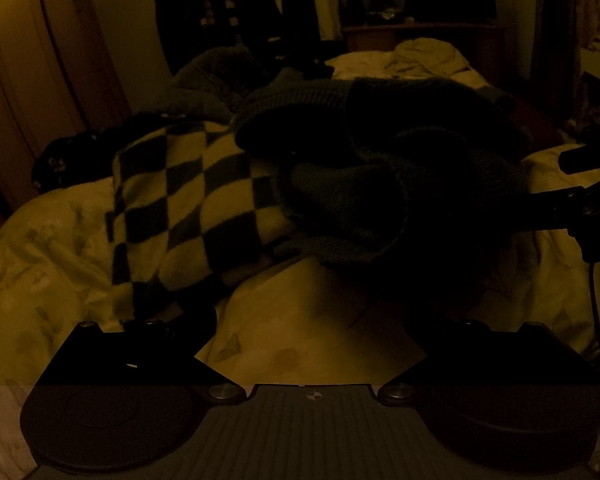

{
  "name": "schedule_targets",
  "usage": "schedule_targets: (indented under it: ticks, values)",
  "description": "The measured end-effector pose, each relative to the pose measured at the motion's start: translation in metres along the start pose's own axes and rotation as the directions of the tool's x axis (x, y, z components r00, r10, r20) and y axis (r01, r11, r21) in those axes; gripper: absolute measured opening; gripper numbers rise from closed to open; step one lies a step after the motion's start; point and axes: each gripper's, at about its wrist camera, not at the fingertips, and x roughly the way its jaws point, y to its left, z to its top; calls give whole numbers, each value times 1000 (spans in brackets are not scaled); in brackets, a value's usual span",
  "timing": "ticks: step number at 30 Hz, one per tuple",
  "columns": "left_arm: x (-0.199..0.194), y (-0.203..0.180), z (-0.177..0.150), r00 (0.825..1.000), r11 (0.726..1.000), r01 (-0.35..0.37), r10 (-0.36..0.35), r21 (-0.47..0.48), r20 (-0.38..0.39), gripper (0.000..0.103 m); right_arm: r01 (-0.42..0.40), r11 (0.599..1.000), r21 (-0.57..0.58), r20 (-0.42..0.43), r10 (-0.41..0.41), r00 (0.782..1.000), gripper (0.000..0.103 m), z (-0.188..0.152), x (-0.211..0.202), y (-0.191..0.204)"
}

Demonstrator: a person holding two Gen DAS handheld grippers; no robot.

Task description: Fold large clothes

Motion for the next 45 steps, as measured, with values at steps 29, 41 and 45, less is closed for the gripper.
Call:
schedule_targets:
  ticks: [29, 41, 45]
  values:
    - [2, 90, 15, 976, 959, 86, -27, -268, 216, 103, 22, 1000, 13, 248, -24, 968, 102, 3, -22, -21]
    - [110, 100, 78, 968, 993, 49, -19, -112, 251, 103, 334, 927, -171, 308, -272, 912, 102, 48, 3, -54]
    - [135, 83, 88, 959, 995, 99, -98, 8, 267, 103, 314, 930, -190, 219, -272, 937, 100, 46, 26, -70]
